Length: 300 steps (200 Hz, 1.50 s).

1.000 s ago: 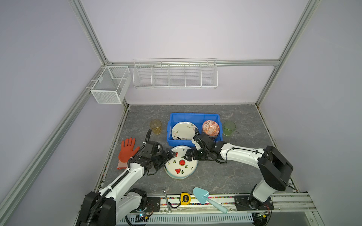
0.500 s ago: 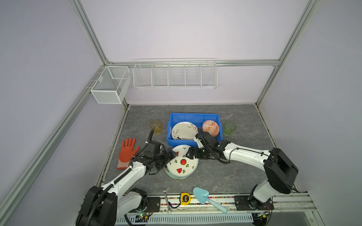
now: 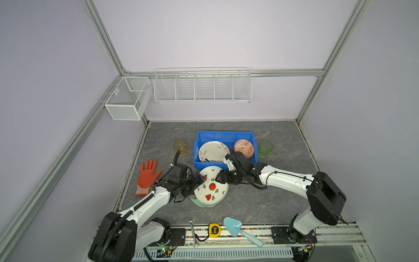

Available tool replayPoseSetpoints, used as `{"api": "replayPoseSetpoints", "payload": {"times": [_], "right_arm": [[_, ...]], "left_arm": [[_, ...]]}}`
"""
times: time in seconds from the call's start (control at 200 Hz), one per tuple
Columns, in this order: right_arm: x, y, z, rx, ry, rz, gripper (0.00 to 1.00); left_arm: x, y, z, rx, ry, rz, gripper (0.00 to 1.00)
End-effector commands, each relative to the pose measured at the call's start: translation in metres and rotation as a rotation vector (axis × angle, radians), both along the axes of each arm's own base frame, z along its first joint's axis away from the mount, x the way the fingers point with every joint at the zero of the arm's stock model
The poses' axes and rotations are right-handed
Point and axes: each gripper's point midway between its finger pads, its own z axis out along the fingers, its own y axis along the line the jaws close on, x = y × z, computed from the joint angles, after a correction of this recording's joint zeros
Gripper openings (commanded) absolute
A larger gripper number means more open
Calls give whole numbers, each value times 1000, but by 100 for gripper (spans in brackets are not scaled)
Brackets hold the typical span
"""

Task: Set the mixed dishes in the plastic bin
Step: 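Tilt the watermelon plate upright off the green plate with both grippers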

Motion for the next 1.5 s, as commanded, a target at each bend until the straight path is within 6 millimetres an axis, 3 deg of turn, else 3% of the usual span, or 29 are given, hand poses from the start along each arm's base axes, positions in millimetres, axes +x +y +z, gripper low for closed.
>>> {"api": "replayPoseSetpoints", "payload": {"times": [0.0,0.495,1.075,1.495], "right_arm": [[-3,22,39,130,-48,54,57],[-2,7,47,87,-76,12,32],[1,19,34,124,-43,5,24],[2,16,31,102,-41,-7,7]], "left_arm": [[9,-19,23,-100,-65,-30,99],[0,-12,19,-77,-58,-28,100],[-3,-10,6,-71,-47,-23,100],[-2,-10,10,-74,-56,-23,100]]}}
